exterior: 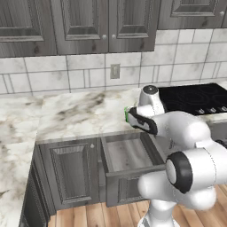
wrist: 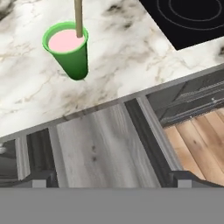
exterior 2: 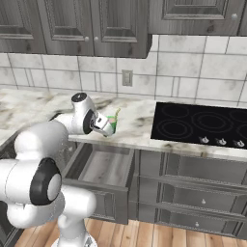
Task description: Pick up the straw from the left drawer and put it inside the smoothie cup.
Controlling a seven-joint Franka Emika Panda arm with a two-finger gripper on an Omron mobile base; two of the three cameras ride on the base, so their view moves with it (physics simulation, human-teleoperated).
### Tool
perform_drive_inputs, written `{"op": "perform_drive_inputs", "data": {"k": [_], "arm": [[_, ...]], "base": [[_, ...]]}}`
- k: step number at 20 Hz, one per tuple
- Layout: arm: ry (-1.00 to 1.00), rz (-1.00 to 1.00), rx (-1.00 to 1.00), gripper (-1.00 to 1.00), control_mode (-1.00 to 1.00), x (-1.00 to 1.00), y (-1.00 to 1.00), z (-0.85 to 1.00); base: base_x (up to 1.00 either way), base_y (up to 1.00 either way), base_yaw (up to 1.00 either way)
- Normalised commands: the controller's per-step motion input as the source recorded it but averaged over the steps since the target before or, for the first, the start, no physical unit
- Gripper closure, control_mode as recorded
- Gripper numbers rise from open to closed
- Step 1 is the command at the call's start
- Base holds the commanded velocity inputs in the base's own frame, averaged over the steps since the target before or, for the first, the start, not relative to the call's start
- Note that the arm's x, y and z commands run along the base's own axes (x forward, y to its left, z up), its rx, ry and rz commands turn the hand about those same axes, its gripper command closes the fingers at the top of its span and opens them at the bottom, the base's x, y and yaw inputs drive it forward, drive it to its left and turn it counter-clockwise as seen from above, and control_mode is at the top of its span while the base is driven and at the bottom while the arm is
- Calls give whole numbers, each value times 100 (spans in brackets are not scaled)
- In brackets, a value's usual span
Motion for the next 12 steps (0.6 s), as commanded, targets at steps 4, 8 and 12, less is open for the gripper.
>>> {"op": "perform_drive_inputs", "data": {"k": [4,8,12], "arm": [[-3,-1,4,-100,-100,-58,0,89],[-14,0,10,-100,-100,-44,-3,74],[-6,1,31,-100,-100,-12,-49,5]], "base": [[0,0,0],[0,0,0],[0,0,0]]}}
